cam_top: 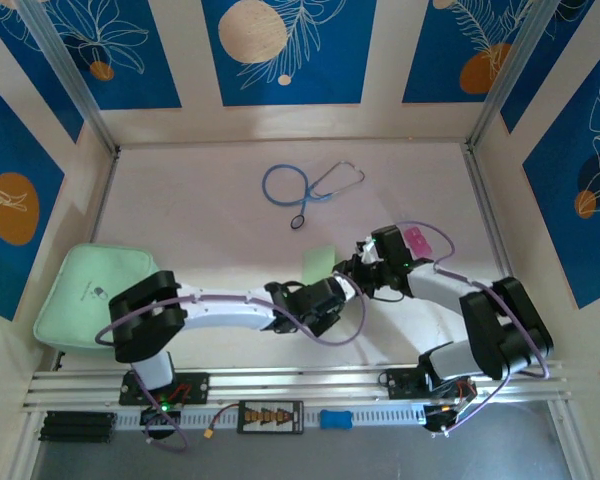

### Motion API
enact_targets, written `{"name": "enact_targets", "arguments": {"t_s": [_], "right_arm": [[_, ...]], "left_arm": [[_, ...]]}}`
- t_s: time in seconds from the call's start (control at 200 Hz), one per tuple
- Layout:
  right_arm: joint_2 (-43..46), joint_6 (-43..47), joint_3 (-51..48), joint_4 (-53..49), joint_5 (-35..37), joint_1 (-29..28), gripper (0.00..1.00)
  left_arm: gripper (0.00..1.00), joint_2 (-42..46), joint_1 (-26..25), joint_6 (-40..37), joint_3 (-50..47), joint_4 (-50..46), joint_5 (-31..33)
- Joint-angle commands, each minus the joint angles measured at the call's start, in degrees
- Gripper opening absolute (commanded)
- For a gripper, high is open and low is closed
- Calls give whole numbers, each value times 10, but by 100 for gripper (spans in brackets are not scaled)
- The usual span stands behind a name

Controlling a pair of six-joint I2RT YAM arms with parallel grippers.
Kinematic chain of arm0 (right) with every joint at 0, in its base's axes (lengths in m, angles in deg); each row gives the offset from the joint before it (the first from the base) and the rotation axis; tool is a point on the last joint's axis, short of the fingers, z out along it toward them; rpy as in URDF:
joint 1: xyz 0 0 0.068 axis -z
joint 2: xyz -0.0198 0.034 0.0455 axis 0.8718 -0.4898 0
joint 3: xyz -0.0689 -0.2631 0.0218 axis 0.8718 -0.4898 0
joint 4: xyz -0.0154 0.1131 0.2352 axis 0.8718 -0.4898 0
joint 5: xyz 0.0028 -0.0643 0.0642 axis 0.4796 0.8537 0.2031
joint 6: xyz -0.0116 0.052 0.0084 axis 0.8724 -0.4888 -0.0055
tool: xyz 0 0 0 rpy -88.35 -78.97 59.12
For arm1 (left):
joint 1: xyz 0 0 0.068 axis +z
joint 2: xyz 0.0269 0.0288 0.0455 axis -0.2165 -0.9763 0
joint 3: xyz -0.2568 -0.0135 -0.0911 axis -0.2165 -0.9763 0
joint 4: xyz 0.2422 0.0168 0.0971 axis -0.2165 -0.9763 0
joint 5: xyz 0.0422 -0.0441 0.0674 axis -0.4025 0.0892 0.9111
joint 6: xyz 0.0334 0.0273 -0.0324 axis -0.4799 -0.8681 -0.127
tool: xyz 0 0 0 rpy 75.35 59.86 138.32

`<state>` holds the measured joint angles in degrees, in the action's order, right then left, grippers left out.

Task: Fold a paper plane with a square sheet of paper (pick it up from the middle)
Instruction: Fold the triangle a second time at the center of the table.

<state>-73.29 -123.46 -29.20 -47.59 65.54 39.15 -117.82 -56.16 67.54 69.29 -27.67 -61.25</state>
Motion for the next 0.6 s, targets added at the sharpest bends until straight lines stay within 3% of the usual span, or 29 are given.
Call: {"name": "enact_targets", "arguments": {"t_s": [0.0,0.16,0.325,0.595], "right_arm": [[52,-3,-17,-49,32,13,33],[125,-4,-46,-86,43,21,34],[162,-25,-78,-68,24,-10,24],[128,-56,-90,-21,47,-77,11]], "left_arm": [[0,33,41,58,-31,39,-131],[0,44,83,88,-54,76,-207],[0,41,109,115,-71,109,-259],[0,46,125,131,-83,126,-281]]}}
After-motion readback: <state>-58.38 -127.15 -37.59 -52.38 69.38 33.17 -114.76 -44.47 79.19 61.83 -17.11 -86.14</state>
